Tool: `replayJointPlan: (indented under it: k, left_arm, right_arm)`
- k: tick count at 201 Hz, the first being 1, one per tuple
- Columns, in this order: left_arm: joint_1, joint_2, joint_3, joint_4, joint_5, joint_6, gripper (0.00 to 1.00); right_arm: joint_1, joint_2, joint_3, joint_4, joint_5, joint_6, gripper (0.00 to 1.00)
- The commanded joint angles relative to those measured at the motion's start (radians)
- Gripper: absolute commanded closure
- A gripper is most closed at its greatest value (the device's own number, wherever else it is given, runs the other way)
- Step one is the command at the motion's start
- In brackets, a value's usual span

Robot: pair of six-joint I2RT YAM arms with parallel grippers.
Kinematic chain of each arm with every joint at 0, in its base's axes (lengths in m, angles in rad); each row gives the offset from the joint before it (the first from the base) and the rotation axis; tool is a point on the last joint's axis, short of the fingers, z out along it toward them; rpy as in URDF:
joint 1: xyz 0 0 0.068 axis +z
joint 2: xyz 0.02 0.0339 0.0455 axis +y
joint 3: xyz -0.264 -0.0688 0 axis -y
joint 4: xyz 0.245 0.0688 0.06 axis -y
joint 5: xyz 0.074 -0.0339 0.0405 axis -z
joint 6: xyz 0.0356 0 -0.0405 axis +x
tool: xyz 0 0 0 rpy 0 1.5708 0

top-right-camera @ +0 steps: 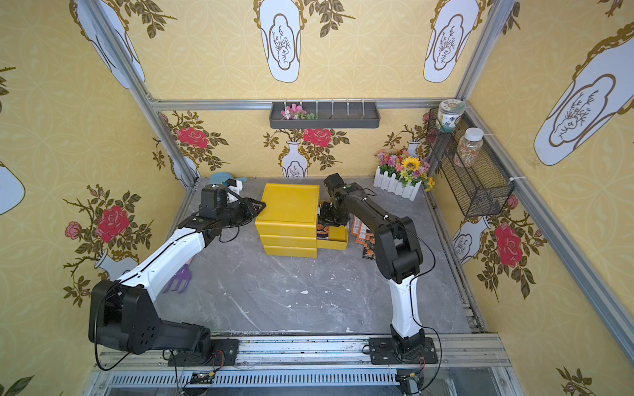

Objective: Take the seed bags out of the drawer
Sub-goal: Pick up the seed packet from the drawer.

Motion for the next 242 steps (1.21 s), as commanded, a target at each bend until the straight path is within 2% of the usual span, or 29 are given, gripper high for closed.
replayJointPlan:
  k: [1,131,242]
  left_arm:
    - [-0.005,0.012,-0.02,-0.221,0.006,0.022,0.68]
    - [-0.005,0.01,-0.023,-0.219,0.003,0.022,0.68]
    - [-0.002,0.015,-0.023,-0.217,0.001,0.022,0.68]
  right_arm:
    - [0.001,0.003,-0.014,0.046,-0.085,0.044,0.79]
    - [-0.021,-0.042,-0.046,0.115,-0.15,0.08,1.0]
    - [-0.045,-0.121,-0.003,-0.023,-0.04,-0.023,1.0]
